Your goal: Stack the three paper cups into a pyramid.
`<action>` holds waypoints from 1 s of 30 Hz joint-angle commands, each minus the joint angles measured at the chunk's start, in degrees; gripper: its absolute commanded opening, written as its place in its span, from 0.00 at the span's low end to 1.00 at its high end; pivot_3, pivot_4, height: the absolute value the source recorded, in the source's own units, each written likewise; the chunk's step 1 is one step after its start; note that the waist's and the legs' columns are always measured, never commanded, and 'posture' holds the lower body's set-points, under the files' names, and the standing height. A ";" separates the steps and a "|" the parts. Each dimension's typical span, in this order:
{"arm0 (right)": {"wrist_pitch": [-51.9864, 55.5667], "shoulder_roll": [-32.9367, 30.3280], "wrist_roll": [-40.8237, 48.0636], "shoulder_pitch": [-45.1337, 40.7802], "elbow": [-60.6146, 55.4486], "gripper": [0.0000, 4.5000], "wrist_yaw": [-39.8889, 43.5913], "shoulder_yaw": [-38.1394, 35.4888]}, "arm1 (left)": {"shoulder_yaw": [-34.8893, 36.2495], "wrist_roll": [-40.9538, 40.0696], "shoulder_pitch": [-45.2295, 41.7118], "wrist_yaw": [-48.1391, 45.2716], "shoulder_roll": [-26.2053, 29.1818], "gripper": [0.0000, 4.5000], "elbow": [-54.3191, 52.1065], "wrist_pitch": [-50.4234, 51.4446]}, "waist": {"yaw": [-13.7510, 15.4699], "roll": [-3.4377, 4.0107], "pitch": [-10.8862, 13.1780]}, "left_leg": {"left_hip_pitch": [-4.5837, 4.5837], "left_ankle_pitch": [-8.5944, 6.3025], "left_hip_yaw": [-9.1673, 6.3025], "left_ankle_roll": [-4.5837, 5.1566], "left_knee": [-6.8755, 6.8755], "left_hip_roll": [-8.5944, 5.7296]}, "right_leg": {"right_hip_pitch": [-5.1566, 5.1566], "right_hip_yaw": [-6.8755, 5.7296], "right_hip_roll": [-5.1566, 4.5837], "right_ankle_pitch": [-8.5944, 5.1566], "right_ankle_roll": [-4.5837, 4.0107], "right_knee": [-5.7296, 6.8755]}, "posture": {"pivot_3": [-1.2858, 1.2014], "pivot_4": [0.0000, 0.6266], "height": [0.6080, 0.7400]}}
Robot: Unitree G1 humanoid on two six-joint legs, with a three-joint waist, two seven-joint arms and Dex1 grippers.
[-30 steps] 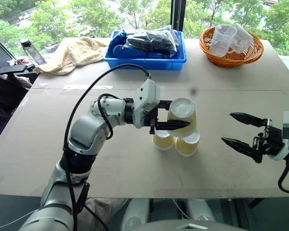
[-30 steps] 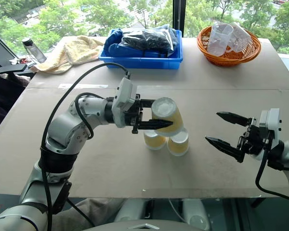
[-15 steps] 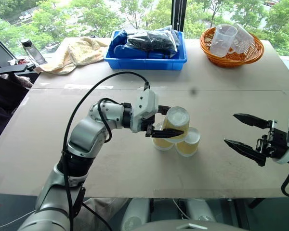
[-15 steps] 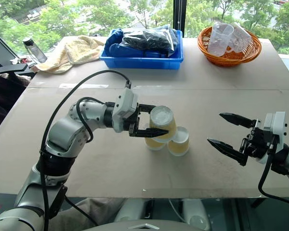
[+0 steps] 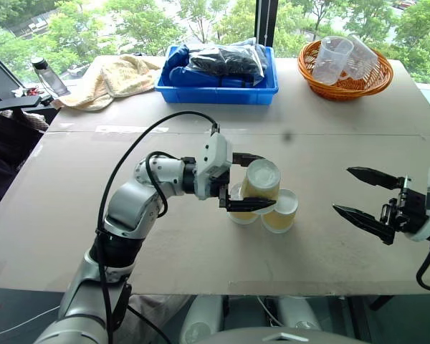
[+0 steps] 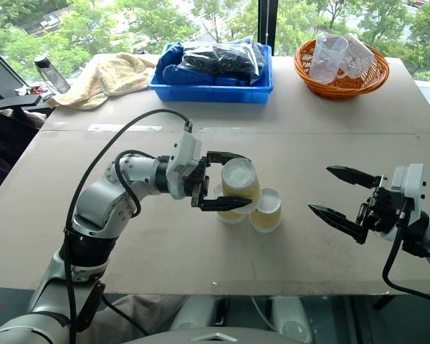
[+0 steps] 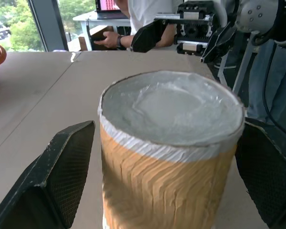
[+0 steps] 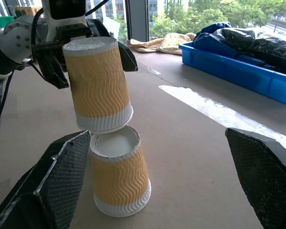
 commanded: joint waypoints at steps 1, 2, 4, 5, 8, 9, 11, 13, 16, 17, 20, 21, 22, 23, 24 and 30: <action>-1.53 0.25 -0.14 -0.30 -0.20 1.00 0.70 -0.15 | 3.06 -4.73 0.02 -0.13 -0.02 0.99 -4.08 1.41 | 0.00 0.00 0.00 | 0.00 0.00 0.00 0.00 0.00 0.00 | 0.00 0.00 0.00 0.00 0.00 0.00 | 0.52 0.24 1.00; -1.62 0.31 -0.37 -0.43 -0.03 1.00 0.79 0.04 | 3.68 -5.36 -0.38 0.66 -0.48 0.99 -4.32 1.65 | 0.00 0.00 0.00 | 0.00 0.00 0.00 0.00 0.00 0.00 | 0.00 0.00 0.00 0.00 0.00 0.00 | 0.52 0.24 1.00; -1.73 0.36 -0.59 -0.69 0.26 1.00 0.91 0.25 | 4.46 -6.16 -1.17 2.16 -1.53 0.99 -4.75 1.67 | 0.00 0.00 0.00 | 0.00 0.00 0.00 0.00 0.01 0.00 | 0.00 0.01 0.00 0.00 0.00 0.00 | 0.52 0.24 1.00; -1.76 0.34 -0.58 -0.80 0.37 1.00 0.97 0.31 | 4.92 -6.76 -1.59 2.90 -2.22 0.99 -4.98 1.82 | 0.01 0.00 0.00 | 0.00 0.00 0.00 0.00 0.01 0.00 | 0.00 0.00 0.00 0.00 0.00 0.00 | 0.52 0.24 1.00; -2.09 0.25 -0.72 -0.93 0.83 1.00 1.27 0.47 | 6.55 -9.08 -3.04 5.03 -4.07 0.99 -5.69 2.23 | 0.06 0.00 0.00 | -0.01 0.00 0.00 0.00 0.03 0.00 | 0.00 -0.01 0.00 0.00 0.00 0.01 | 0.52 0.24 1.00; -2.18 0.27 -0.75 -1.02 1.12 1.00 1.42 0.50 | 7.96 -10.37 -4.11 6.57 -5.20 0.99 -5.63 2.10 | 0.06 -0.01 0.00 | -0.01 0.00 0.00 0.00 0.03 0.00 | 0.00 -0.01 0.00 0.00 0.00 0.01 | 0.52 0.24 1.00; -2.55 0.46 -0.97 -1.01 1.80 1.00 1.89 0.60 | 11.08 -13.03 -5.65 9.30 -5.81 0.99 -5.57 3.00 | 0.06 -0.01 0.00 | -0.01 0.00 0.00 0.00 0.04 0.00 | 0.01 -0.02 0.00 0.00 0.00 0.01 | 0.52 0.24 1.00; -3.22 1.10 -1.31 -0.89 2.59 1.00 1.89 0.76 | 12.81 -11.90 -4.36 10.20 -2.52 0.99 -5.63 4.42 | -0.19 0.01 -0.01 | 0.00 0.00 0.00 0.00 0.05 0.00 | 0.01 -0.01 0.00 0.00 0.00 0.02 | 0.52 0.24 1.00; -5.16 2.60 -3.41 0.07 4.66 1.00 1.66 1.28 | 13.92 -5.53 1.40 10.21 4.18 0.99 -4.80 2.54 | -0.61 0.06 -0.03 | 0.18 0.00 0.08 0.00 -0.11 0.00 | 0.02 0.18 0.05 0.00 0.00 0.04 | 0.52 0.24 1.00; -6.34 3.21 -4.56 0.78 6.13 1.00 2.28 1.79 | 14.78 -4.09 4.22 9.91 6.61 0.99 -4.27 1.98 | -0.65 0.07 -0.03 | 0.29 0.00 0.11 0.00 -0.18 0.00 | 0.07 0.23 0.05 0.00 0.00 0.04 | 0.52 0.24 1.00; -10.86 5.14 -7.96 2.43 10.74 1.00 4.32 3.40 | 18.06 -1.12 14.14 9.67 11.77 0.99 -3.99 0.13 | -0.31 0.08 -0.01 | 0.40 0.00 0.11 0.00 -0.26 0.01 | 0.13 0.29 0.05 0.00 -0.01 -0.01 | 0.52 0.24 1.00; -11.93 5.66 -9.02 2.55 12.34 1.00 4.41 3.88 | 19.24 -0.81 17.68 9.67 12.52 0.99 -4.17 -0.26 | -0.13 0.08 0.01 | 0.40 0.00 0.11 0.00 -0.26 0.01 | 0.13 0.29 0.04 -0.01 -0.01 0.00 | 0.52 0.24 1.00; -12.97 6.04 -9.98 2.62 13.80 1.00 4.57 4.37 | 19.95 -0.13 20.88 9.78 13.01 0.99 -4.51 -0.69 | -0.12 0.08 0.01 | 0.37 0.00 0.10 0.00 -0.22 0.00 | 0.12 0.27 0.01 0.00 -0.01 -0.02 | 0.52 0.24 1.00; -14.08 6.39 -11.03 2.68 15.61 1.00 5.04 5.11 | 20.59 0.88 24.56 10.22 12.74 0.99 -4.15 -1.99 | -0.09 0.11 0.03 | 0.41 -0.01 0.11 0.01 -0.21 0.00 | 0.15 0.30 -0.02 0.00 -0.01 -0.03 | 0.52 0.24 1.00; -15.49 6.65 -12.41 2.68 17.35 1.00 5.47 5.91 | 21.09 1.50 27.57 10.78 12.13 0.99 -3.50 -2.98 | 0.00 0.12 0.02 | 0.44 -0.01 0.12 0.01 -0.22 -0.01 | 0.19 0.30 -0.05 0.00 -0.01 -0.04 | 0.52 0.24 1.00; -27.45 9.41 -20.96 0.61 29.93 1.00 5.04 9.56 | 17.28 13.42 41.13 15.93 6.99 0.99 0.66 -17.00 | 0.20 0.13 0.01 | 0.62 -0.05 0.07 0.08 -0.27 -0.01 | 0.36 0.25 -0.07 -0.01 -0.01 -0.05 | 0.52 0.24 1.00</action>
